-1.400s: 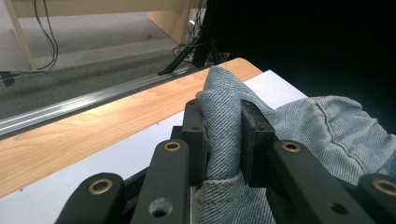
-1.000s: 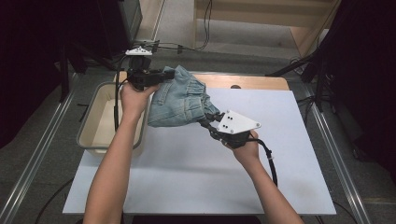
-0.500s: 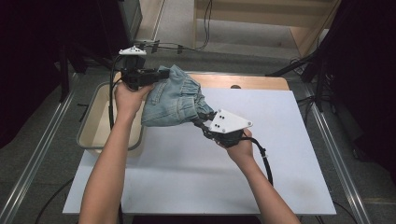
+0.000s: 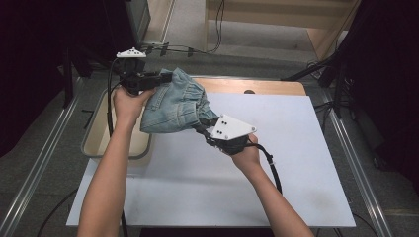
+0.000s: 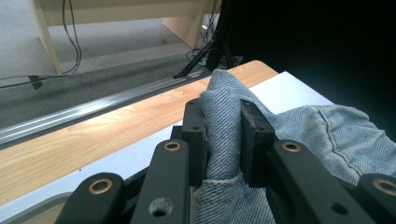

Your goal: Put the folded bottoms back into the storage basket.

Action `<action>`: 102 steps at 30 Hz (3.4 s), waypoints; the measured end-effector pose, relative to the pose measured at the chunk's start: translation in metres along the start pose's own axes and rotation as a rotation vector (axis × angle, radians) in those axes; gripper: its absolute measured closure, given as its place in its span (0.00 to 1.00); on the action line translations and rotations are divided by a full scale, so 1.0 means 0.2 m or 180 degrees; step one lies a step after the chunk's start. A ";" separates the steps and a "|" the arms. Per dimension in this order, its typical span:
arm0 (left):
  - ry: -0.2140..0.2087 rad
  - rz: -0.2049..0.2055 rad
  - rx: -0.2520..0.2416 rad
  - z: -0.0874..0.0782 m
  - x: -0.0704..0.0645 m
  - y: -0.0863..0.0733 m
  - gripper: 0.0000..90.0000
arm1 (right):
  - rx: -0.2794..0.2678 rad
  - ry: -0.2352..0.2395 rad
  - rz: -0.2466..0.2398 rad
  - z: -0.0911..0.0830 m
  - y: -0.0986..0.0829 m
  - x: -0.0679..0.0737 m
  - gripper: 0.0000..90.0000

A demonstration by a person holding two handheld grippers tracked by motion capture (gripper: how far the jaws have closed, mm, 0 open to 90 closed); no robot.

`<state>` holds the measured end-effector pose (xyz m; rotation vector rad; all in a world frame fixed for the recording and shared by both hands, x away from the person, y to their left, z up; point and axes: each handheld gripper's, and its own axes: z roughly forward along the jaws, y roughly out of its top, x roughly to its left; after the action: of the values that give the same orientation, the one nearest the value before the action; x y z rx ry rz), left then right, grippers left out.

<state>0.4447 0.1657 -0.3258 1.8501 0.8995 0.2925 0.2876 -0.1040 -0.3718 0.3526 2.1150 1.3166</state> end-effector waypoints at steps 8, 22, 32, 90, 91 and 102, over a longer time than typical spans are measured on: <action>0.0018 -0.0009 -0.0017 -0.04 0.04 -0.02 0.84 | -0.0012 0.0038 -0.0037 0.05 0.03 0.02 0.86; 0.0081 -0.0011 0.0013 -0.09 0.09 -0.04 0.84 | -0.0015 0.0097 -0.0039 0.12 0.05 0.06 0.86; 0.0112 -0.0009 0.0017 -0.13 0.13 -0.05 0.84 | -0.0025 0.0124 -0.0042 0.16 0.08 0.08 0.86; 0.0521 -0.0146 0.0036 -0.39 0.41 -0.19 0.85 | 0.0003 0.0381 -0.0105 0.56 0.21 0.28 0.86; 0.0536 -0.0137 0.0053 -0.39 0.42 -0.19 0.85 | 0.0006 0.0392 -0.0095 0.56 0.21 0.28 0.86; 0.0627 -0.0131 0.0090 -0.41 0.45 -0.21 0.85 | 0.0024 0.0433 -0.0055 0.63 0.21 0.31 0.86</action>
<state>0.4409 0.2931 -0.3427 1.8490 1.0796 0.4445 0.3142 0.0376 -0.3975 0.2535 2.2303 1.3570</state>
